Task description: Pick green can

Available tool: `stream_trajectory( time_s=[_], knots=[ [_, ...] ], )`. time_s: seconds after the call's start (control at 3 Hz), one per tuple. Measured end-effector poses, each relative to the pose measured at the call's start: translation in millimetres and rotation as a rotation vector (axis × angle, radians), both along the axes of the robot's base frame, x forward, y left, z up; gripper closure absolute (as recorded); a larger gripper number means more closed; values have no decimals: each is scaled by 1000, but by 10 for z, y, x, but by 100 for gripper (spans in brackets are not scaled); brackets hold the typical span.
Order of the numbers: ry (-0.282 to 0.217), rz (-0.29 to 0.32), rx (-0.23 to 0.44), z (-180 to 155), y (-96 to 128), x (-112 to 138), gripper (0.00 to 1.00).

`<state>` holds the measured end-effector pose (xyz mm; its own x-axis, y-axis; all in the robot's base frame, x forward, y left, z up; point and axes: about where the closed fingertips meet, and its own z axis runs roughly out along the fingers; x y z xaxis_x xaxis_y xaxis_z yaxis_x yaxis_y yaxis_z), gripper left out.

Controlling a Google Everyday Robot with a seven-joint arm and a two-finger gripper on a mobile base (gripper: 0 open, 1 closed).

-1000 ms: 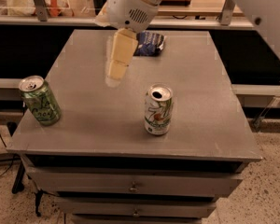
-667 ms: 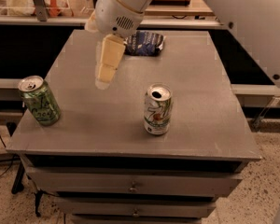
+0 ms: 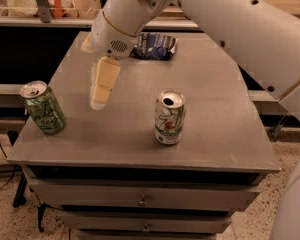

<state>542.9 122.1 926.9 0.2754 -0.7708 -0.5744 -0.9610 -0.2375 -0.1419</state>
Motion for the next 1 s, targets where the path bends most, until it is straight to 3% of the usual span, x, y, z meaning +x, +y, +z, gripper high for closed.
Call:
stream_trajectory(
  time_s=[0.67,1.0],
  knots=[
    [34,69,66,-289,388,-133,0],
    [33,71,68,-291,402,-135,0]
  ],
)
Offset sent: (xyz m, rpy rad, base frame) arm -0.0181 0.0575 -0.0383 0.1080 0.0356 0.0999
